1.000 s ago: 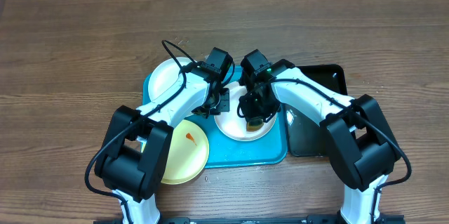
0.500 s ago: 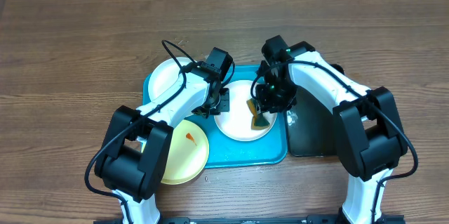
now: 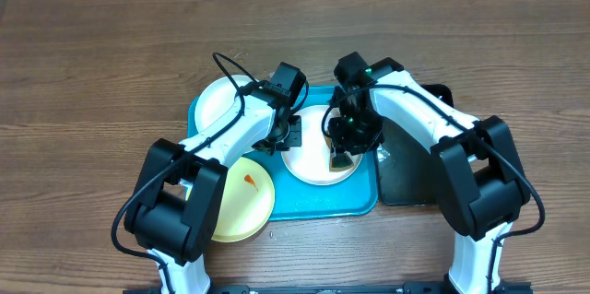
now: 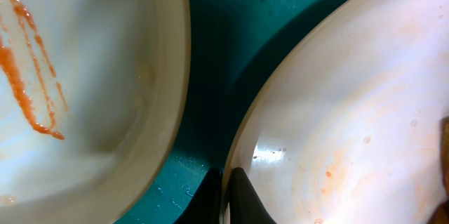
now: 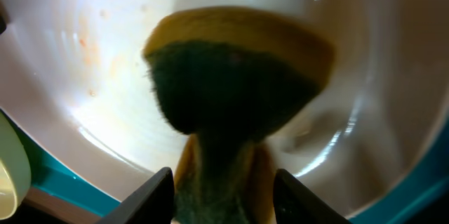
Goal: Clean dirty plates on tray and stack at the side
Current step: 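Scrub the white plate with the sponge while the left gripper holds it, then move the sponge back and dip it into the black water tray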
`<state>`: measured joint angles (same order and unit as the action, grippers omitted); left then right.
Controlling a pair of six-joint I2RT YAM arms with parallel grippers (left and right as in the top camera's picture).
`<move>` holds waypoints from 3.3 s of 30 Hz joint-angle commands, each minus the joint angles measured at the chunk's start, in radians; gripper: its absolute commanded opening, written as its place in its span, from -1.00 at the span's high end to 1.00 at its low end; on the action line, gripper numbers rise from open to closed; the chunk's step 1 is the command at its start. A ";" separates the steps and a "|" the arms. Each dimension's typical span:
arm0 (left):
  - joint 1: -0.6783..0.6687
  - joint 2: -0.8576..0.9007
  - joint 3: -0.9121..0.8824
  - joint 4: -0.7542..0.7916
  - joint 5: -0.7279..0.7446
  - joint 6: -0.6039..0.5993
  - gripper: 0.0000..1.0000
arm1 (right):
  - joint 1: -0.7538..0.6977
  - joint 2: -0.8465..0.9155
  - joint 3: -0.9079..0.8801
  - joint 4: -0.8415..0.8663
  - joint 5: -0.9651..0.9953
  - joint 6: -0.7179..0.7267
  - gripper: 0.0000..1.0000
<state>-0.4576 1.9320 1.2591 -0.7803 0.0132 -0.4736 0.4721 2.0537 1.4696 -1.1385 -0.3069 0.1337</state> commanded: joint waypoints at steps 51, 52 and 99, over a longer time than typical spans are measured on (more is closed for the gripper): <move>0.007 0.011 0.008 -0.006 -0.046 -0.021 0.92 | -0.205 -0.090 0.175 -0.135 -0.294 -0.215 0.92; 0.007 0.011 0.008 -0.006 -0.046 -0.021 0.92 | -0.230 -0.101 0.175 -0.158 -0.266 -0.209 0.92; 0.007 0.011 0.008 -0.006 -0.039 -0.021 0.92 | -0.361 -0.113 -0.243 0.223 0.261 0.134 0.14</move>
<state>-0.4557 1.9320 1.2613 -0.7856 0.0029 -0.4732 0.1062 1.9434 1.2411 -0.9180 -0.0425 0.2668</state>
